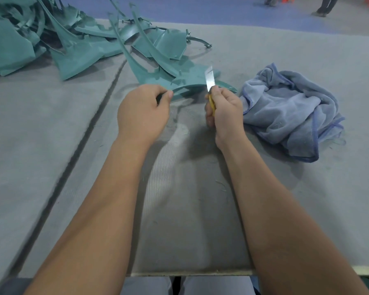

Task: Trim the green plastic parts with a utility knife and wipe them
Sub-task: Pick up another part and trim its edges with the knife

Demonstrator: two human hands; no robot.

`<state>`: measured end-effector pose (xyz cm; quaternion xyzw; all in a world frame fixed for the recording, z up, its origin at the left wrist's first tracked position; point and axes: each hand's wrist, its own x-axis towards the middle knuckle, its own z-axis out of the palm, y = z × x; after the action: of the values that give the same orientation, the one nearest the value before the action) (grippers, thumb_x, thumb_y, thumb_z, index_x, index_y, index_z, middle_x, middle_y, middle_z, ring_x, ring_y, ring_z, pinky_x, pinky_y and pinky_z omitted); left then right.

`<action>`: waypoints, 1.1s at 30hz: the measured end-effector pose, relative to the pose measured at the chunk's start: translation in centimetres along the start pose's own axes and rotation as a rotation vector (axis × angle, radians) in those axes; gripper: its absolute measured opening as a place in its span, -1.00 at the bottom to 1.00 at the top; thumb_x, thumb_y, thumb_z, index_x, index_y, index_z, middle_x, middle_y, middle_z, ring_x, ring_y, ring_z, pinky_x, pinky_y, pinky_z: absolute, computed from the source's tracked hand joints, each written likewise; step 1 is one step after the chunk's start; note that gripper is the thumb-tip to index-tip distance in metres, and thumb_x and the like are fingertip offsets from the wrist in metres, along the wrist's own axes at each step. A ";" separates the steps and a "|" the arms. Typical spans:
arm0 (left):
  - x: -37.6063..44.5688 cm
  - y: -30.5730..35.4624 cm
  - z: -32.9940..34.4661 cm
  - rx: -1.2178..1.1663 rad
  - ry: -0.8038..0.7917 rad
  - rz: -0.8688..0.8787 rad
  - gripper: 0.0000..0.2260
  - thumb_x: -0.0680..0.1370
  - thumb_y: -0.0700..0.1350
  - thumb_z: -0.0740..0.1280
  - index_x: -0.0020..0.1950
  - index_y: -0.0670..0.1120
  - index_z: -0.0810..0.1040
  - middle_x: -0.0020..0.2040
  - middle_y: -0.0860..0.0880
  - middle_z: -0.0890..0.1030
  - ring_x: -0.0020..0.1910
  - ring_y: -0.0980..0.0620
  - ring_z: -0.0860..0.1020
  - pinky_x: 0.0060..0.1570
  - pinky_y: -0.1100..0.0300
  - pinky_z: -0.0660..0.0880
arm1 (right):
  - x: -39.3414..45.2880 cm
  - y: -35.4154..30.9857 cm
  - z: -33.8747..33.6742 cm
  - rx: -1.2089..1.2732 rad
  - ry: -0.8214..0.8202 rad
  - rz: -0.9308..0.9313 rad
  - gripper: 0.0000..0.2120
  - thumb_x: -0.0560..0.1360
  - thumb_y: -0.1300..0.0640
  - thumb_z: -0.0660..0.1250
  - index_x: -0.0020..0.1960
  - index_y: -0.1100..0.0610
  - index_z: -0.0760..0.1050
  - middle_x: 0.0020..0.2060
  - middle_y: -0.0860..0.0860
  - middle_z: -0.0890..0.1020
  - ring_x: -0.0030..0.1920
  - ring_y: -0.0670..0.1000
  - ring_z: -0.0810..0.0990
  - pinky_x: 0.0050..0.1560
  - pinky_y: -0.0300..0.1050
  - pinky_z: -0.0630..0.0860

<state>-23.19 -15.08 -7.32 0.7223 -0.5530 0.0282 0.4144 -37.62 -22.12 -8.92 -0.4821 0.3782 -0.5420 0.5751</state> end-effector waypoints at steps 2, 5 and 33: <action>0.1 0.0 0.1 0.099 -0.029 0.016 -0.74 0.63 0.00 0.15 -0.03 -0.09 0.58 -0.21 0.00 0.56 -0.23 -0.01 0.47 -0.39 0.13 0.23 | 0.0 0.1 0.2 -0.081 -0.023 0.012 -0.68 0.65 0.13 0.15 -0.25 0.15 0.45 -0.58 -0.04 0.38 -0.57 -0.10 0.25 -0.55 -0.27 0.18; -0.3 0.3 0.5 0.106 -0.061 0.029 -0.74 0.63 0.02 0.13 0.20 -0.02 0.52 -0.13 0.04 0.53 -0.14 -0.01 0.47 -0.22 0.15 0.27 | 0.0 0.0 0.4 -0.119 -0.073 0.026 -0.65 0.65 0.12 0.14 -0.27 0.17 0.46 -0.57 -0.01 0.39 -0.58 -0.08 0.25 -0.56 -0.27 0.19; -0.9 0.3 1.1 0.218 0.042 0.095 -0.67 0.68 0.03 0.07 -0.08 -0.12 0.51 -0.30 -0.01 0.44 -0.33 -0.04 0.36 -0.45 0.13 0.10 | 0.7 -0.7 0.1 0.184 0.104 0.230 -0.62 0.67 0.10 0.07 -0.32 0.12 0.33 -0.65 -0.08 0.24 -0.66 -0.12 0.10 -0.61 -0.35 0.06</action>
<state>-24.19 -15.12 -8.33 0.7353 -0.5715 0.1227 0.3430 -37.57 -22.75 -8.16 -0.3520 0.4088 -0.5292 0.6549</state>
